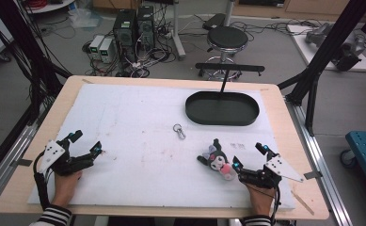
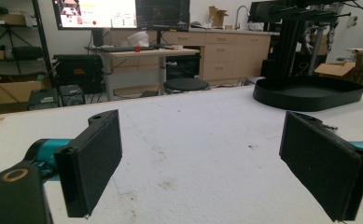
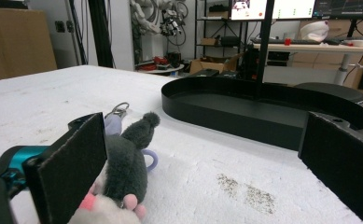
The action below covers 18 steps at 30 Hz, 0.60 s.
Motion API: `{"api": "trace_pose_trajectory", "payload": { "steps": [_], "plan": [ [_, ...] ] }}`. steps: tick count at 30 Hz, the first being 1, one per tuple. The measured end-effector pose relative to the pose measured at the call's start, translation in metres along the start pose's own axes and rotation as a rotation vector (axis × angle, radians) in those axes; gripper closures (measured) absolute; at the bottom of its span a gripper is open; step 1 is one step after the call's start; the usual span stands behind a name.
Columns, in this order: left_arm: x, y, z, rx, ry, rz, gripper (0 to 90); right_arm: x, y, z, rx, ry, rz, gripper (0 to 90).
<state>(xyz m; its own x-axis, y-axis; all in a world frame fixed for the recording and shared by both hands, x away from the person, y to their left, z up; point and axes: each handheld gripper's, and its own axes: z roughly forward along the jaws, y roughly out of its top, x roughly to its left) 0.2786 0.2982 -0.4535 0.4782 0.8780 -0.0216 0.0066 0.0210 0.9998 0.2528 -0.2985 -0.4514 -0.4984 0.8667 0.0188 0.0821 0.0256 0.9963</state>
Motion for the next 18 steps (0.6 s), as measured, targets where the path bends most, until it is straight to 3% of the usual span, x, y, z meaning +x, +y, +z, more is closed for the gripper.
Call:
{"api": "trace_pose_trajectory", "payload": {
  "steps": [9,18],
  "plan": [
    [0.0006,0.0000,0.0000,-0.001,-0.001,-0.012,13.5,0.0010,0.0000,0.0001,0.001,0.004,-0.005,0.7],
    [0.0000,0.0001,0.0000,0.001,-0.002,0.001,13.5,-0.0003,0.0001,0.0003,-0.002,0.004,-0.004,0.6]
  ]
}}
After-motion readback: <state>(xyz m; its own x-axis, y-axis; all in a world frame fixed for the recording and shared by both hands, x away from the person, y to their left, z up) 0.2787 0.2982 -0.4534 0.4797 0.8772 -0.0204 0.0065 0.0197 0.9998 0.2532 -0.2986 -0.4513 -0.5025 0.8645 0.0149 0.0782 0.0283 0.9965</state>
